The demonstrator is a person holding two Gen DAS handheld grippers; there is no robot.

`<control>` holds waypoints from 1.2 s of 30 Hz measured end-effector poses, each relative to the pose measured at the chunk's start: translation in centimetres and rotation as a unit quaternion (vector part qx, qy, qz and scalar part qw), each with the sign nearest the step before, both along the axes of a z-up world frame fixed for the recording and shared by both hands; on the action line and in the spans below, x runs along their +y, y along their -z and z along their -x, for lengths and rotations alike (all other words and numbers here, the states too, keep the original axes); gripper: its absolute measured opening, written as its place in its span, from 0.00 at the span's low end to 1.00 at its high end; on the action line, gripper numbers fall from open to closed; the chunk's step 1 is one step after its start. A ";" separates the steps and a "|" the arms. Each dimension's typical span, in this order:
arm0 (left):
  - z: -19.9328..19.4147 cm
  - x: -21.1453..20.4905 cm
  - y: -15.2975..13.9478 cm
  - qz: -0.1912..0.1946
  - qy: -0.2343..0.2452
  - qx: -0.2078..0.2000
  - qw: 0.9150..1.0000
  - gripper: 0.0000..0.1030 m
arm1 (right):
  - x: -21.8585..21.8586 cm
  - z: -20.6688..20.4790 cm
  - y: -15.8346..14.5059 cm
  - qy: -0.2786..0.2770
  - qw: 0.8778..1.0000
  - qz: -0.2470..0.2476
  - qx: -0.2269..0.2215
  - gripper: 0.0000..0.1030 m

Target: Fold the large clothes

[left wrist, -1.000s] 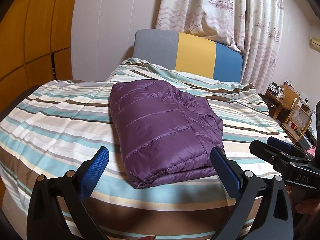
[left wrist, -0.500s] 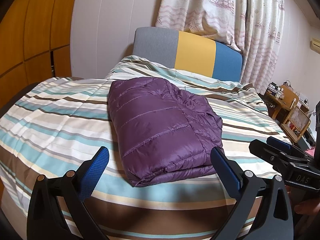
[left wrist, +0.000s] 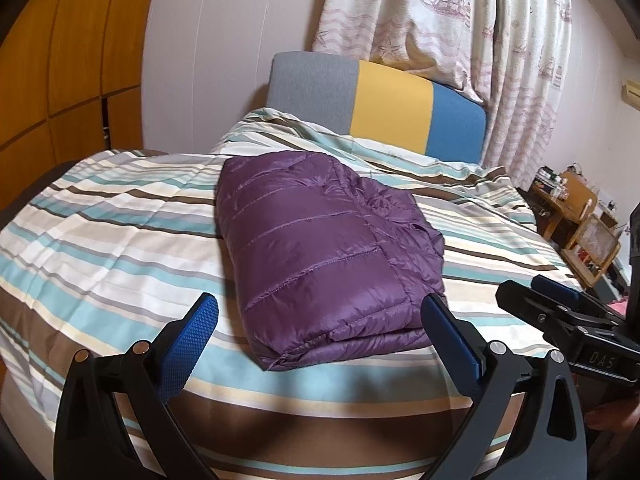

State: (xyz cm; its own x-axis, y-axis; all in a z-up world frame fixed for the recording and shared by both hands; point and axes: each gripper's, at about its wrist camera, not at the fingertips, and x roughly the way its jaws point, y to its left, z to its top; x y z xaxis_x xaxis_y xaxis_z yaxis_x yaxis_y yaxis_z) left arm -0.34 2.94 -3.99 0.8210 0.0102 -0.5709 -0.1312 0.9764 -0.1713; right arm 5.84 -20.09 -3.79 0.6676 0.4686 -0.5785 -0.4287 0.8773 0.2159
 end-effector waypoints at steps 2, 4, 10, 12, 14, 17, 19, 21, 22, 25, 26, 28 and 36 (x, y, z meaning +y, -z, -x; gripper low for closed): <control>0.0 -0.1 0.0 -0.001 -0.001 0.000 1.000 0.97 | 0.0 0.0 0.1 -0.001 1.000 0.000 0.001 0.98; 0.0 -0.1 0.1 0.002 0.000 0.002 1.000 0.97 | 0.0 0.0 0.1 -0.001 1.000 0.000 0.001 0.98; 0.1 -0.2 0.4 0.013 -0.002 0.011 1.000 0.97 | 0.0 0.0 0.2 0.000 1.000 0.000 0.003 0.98; 0.1 -0.2 0.4 0.014 -0.001 0.011 1.000 0.97 | 0.0 0.0 0.2 -0.001 1.000 -0.001 0.003 0.98; 0.1 -0.2 0.4 0.014 0.000 0.012 1.000 0.97 | 0.0 0.0 0.3 0.000 1.000 0.000 0.004 0.98; 0.1 -0.2 0.5 0.015 0.001 0.014 1.000 0.97 | 0.0 0.0 0.3 -0.002 1.000 0.001 0.006 0.98; 0.2 -0.3 0.4 0.016 0.002 0.014 1.000 0.97 | 0.0 0.0 0.3 -0.001 1.000 0.000 0.007 0.98; 0.2 -0.3 0.4 0.016 0.003 0.014 1.000 0.97 | 0.0 -0.1 0.4 0.000 1.000 0.001 0.007 0.98; 0.2 -0.3 0.4 0.017 0.003 0.014 1.000 0.97 | 0.0 -0.1 0.4 0.000 1.000 0.001 0.006 0.98; 0.3 -0.3 0.4 0.017 0.005 0.015 1.000 0.97 | 0.0 -0.2 0.4 -0.001 1.000 0.000 0.007 0.98; 0.3 -0.4 0.3 0.017 0.005 0.015 1.000 0.97 | 0.0 -0.2 0.4 0.000 1.000 0.001 0.008 0.98; 0.3 -0.5 0.3 0.016 0.006 0.015 1.000 0.97 | 0.0 -0.2 0.4 -0.001 1.000 0.000 0.008 0.98; -0.2 -0.4 0.8 0.023 0.013 0.027 0.999 0.97 | 0.0 -0.3 0.6 0.002 1.000 0.000 0.012 0.98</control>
State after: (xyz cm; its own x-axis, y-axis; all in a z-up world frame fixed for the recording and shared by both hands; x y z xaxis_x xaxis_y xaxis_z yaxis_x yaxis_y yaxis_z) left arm -0.13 2.51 -4.79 0.7885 -0.0387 -0.6138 -0.1162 0.9707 -0.2104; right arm 6.18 -20.13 -4.37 0.6556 0.4662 -0.5941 -0.4208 0.8787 0.2252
